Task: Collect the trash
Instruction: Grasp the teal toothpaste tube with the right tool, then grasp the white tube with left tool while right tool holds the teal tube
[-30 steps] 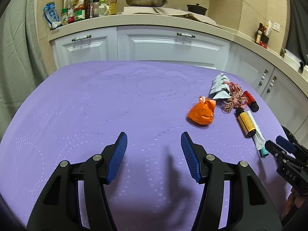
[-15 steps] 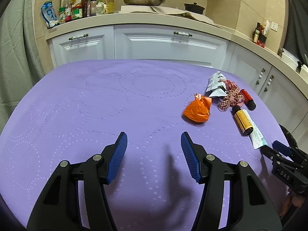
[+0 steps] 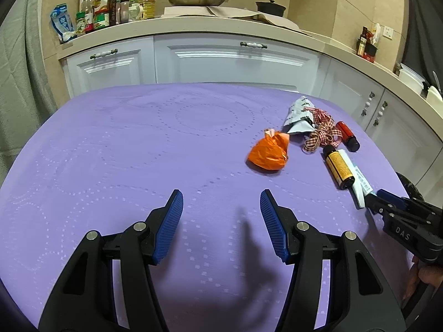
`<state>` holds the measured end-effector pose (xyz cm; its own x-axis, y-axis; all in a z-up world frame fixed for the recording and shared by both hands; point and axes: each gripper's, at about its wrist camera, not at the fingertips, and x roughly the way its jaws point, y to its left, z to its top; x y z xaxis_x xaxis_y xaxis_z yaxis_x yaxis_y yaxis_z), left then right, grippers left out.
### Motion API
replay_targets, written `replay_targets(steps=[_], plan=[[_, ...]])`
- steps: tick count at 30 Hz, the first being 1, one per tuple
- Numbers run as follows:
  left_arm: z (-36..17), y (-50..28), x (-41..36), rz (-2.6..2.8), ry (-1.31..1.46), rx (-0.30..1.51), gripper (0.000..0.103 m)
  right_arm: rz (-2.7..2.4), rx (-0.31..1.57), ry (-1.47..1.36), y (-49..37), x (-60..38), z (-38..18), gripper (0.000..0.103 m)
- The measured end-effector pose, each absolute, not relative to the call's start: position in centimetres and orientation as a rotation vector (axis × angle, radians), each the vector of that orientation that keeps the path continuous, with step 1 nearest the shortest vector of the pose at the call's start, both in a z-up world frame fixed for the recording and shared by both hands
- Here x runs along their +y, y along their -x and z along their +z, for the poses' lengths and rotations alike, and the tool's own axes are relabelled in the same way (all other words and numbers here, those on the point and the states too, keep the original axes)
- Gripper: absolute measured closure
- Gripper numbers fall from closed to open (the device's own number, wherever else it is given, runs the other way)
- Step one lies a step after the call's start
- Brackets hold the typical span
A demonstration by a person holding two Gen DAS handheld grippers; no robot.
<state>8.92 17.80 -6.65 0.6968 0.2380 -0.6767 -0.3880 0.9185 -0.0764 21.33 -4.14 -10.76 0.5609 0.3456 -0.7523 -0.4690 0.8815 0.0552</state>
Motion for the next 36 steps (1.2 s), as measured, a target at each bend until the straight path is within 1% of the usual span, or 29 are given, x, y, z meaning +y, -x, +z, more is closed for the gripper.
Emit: replay_targets(steps=[4, 5, 19, 36], plan=[[-6.7, -9.2, 17.1, 0.338, 0.216, 0.724, 0.047, 0.490, 0.852, 0.150, -21.3, -4.4, -10.8, 0.087], [-6.7, -9.3, 16.8, 0.332, 0.214, 0.726, 0.047, 0.488, 0.851, 0.147, -21.2, -4.5, -10.8, 0.087], [-6.5, -12.0, 11.2, 0.232, 0.156, 0.739, 0.047, 0.442, 0.823, 0.082, -21.6, -8.4, -10.5, 0.088], [-8.5, -17.5, 3.2, 0.147, 0.055, 0.822, 0.047, 0.390, 0.793, -0.053, -22.8, -16.1, -10.6, 0.088]])
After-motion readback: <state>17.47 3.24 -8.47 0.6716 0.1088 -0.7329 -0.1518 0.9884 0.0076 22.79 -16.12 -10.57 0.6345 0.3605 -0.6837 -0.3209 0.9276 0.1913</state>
